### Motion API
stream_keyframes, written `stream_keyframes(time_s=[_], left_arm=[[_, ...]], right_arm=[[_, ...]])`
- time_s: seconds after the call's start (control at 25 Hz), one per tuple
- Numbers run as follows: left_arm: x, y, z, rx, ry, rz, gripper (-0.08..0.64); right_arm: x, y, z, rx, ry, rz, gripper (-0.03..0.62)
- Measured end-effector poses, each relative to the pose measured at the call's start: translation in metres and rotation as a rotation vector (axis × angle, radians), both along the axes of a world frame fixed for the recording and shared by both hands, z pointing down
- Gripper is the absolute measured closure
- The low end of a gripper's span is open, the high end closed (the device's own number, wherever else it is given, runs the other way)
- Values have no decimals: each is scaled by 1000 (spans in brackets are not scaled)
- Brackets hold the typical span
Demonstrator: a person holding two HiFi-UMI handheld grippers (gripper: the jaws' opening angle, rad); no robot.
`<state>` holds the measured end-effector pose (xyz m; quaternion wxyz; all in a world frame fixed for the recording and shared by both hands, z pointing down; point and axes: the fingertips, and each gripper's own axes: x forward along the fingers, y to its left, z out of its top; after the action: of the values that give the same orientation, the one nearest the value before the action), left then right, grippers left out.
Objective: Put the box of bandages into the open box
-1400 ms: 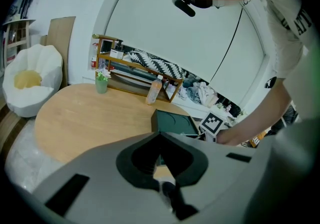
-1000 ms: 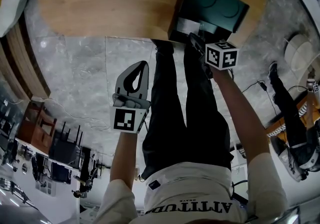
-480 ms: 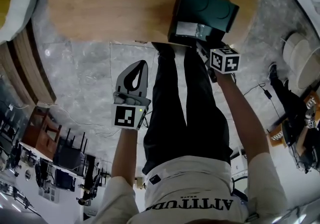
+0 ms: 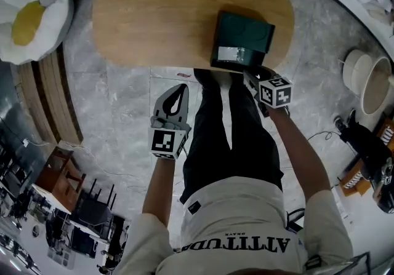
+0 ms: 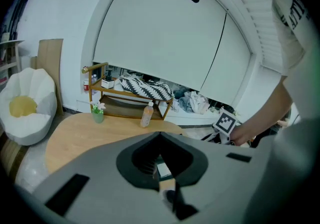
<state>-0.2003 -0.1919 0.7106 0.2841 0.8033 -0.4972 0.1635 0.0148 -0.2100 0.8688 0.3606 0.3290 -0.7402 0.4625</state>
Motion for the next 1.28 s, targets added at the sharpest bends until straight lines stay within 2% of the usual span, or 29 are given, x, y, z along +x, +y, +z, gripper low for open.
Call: stream_keyframes(time_s=[0.28,0.4,0.48,0.72,0.96,1.12,1.28], left_arm=[[4,18,-55,16,10,69,539],[3,24,-78,-18,64,42,540],[3,24,-93,-14,90,41,540],[10,26,-132,30,78,110,539],[23,27,-168,58,72,150,539],[35,32,-189,91,75,174,538],[52,41,-204,125,63,164,540]], right_arm=[[-4,-2,-103,133,-33,-69,469],[-2,-3,-149,203,-56,-65,493],[0,-8,-178,258,-75,-53,519],[9,-4,-250,361,-116,0,553],[32,12,-320,450,-190,37,571],[55,21,-351,510,-204,62,572],[83,36,-375,566,-201,71,572]])
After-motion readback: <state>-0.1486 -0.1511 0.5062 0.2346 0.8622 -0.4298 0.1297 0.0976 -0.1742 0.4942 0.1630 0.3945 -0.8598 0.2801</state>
